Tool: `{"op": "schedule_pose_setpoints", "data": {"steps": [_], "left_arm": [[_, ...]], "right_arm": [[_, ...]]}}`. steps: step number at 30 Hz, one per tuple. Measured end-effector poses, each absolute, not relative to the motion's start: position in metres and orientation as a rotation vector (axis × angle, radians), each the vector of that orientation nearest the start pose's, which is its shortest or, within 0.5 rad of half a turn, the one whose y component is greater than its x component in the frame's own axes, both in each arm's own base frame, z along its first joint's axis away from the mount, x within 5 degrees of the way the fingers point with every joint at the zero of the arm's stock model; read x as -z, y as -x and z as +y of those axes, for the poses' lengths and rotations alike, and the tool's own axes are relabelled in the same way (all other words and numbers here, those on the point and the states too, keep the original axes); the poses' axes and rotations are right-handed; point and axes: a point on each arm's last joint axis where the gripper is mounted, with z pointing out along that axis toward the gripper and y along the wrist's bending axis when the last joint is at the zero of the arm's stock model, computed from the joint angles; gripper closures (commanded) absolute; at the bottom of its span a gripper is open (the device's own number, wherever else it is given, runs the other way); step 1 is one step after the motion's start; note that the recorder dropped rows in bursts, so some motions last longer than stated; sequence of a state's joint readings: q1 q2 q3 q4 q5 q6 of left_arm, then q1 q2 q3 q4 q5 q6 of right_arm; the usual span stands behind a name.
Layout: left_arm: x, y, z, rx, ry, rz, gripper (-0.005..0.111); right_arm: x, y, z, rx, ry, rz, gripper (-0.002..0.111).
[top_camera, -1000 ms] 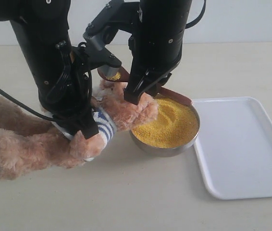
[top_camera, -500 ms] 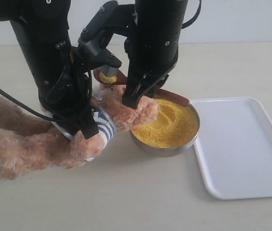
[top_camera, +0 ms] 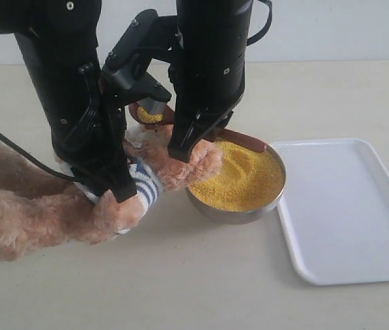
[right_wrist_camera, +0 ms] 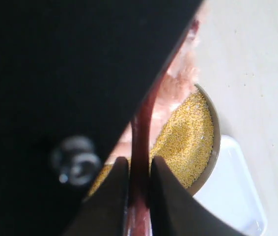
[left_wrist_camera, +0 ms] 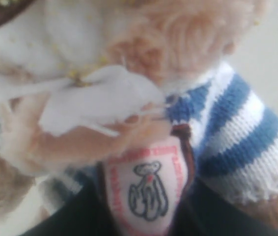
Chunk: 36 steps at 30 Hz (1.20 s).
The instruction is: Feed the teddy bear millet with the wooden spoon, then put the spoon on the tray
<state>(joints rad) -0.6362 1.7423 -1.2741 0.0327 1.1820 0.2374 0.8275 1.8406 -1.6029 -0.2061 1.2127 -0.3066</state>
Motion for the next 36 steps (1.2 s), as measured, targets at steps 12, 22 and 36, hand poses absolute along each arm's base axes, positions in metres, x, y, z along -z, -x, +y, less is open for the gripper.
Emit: {"op": "schedule_pose_setpoints", "data": {"steps": [12, 22, 36], "left_arm": [[-0.231, -0.2664, -0.1914, -0.07, -1.348, 2.816, 0.103], [-0.231, -0.2674, -0.1905, -0.092, -1.354, 2.807, 0.103], [-0.2309, -0.2676, -0.1904, -0.094, -1.354, 2.804, 0.103]], "right_arm": [[-0.2819, -0.2726, 0.2692, 0.218, 1.609, 2.388, 0.109], [-0.2823, -0.2731, 0.2693, 0.235, 1.611, 2.376, 0.109], [-0.2871, -0.2732, 0.2663, 0.266, 1.608, 2.36, 0.109]]}}
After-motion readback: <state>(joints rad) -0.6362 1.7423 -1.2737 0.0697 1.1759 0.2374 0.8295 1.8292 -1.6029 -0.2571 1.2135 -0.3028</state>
